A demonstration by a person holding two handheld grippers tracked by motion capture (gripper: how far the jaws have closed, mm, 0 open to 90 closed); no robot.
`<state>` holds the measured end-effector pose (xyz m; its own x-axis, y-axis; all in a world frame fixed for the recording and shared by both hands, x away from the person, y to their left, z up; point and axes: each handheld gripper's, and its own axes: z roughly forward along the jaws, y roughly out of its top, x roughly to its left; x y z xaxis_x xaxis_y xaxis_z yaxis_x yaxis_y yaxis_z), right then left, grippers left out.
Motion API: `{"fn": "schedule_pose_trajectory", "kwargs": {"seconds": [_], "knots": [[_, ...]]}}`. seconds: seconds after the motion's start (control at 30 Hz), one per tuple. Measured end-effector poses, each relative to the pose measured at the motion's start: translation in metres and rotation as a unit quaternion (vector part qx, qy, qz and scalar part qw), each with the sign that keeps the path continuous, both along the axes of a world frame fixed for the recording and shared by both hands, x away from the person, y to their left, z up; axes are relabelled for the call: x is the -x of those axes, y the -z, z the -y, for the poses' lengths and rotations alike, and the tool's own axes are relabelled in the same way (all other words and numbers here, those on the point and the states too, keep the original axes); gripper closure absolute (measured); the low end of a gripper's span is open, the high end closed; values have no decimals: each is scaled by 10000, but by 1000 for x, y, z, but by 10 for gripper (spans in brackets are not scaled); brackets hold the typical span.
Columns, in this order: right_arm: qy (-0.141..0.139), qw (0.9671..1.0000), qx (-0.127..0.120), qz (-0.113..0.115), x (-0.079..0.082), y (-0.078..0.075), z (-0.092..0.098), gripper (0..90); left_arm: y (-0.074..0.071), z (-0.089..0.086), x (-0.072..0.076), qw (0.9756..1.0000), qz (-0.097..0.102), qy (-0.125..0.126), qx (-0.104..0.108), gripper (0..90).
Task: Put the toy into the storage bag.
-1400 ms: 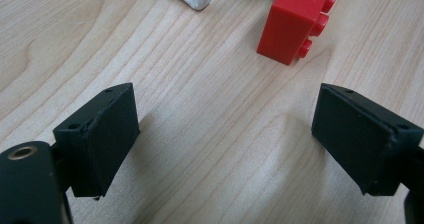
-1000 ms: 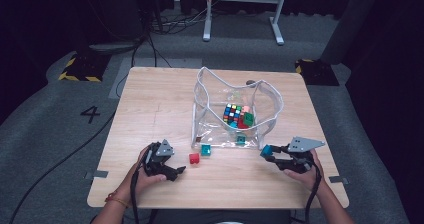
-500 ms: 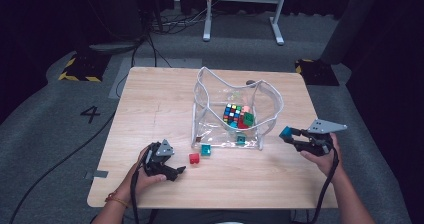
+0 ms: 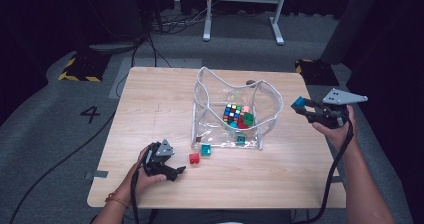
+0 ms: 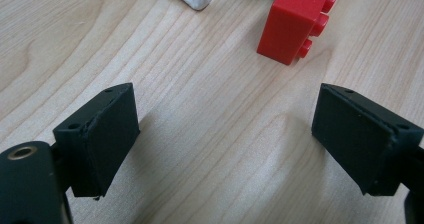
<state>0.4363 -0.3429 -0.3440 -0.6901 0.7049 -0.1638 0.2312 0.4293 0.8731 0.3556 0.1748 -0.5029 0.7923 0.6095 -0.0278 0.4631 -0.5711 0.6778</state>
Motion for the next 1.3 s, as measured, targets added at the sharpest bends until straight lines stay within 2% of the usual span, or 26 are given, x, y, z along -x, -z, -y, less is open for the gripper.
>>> {"fn": "schedule_pose_trajectory", "kwargs": {"seconds": [0.23, 0.3, 0.33, 0.37, 0.57, 0.6, 0.67, 0.8, 0.9, 1.0, 1.07, 1.17, 1.27, 1.3], "knots": [[113, 9999, 25, 117, -14, -25, -3, 591, 0, 1, 0, 10000, -30, -36, 22, 113], [95, 9999, -39, 91, -18, -31, -5, 591, 0, 1, 0, 10000, -20, -31, 25, 113], [45, 9999, -18, 138, -21, -33, -5, 591, 0, 1, 0, 10000, -19, -30, 25, 113], [76, 9999, -31, 70, -22, -35, -8, 591, 0, 1, 0, 10000, -20, -31, 26, 113], [-37, 10000, 20, 69, -33, -42, -22, 591, 0, 1, 0, 10000, -20, -29, 24, 113], [-81, 9999, 66, 117, -35, -43, -26, 591, 0, 1, 0, 10000, -25, -35, 22, 113], [-228, 9997, -1, 70, -38, -44, -34, 591, 0, 1, 0, 10000, -20, -31, 25, 113], [-568, 9984, 62, 0, -40, -41, -56, 591, 0, 1, 0, 10000, -20, -30, 26, 113], [-812, 9963, 262, -27, -43, -38, -73, 591, 0, 1, 0, 10000, -31, -37, 24, 113], [-1116, 9919, 597, -33, -48, -34, -94, 591, 0, 1, 0, 10000, -31, -36, 22, 113], [-1219, 9897, 738, -140, -50, -33, -104, 591, 0, 1, 0, 10000, -25, -37, 21, 113], [-1447, 9845, 966, -215, -53, -32, -119, 591, 0, 1, 0, 10000, -31, -36, 21, 113], [-1633, 9769, 1349, -273, -56, -32, -136, 591, 0, 1, 0, 10000, -31, -37, 23, 113], [-1671, 9754, 1411, -296, -57, -31, -140, 591, 0, 1, 0, 10000, -28, -39, 20, 113]]}}
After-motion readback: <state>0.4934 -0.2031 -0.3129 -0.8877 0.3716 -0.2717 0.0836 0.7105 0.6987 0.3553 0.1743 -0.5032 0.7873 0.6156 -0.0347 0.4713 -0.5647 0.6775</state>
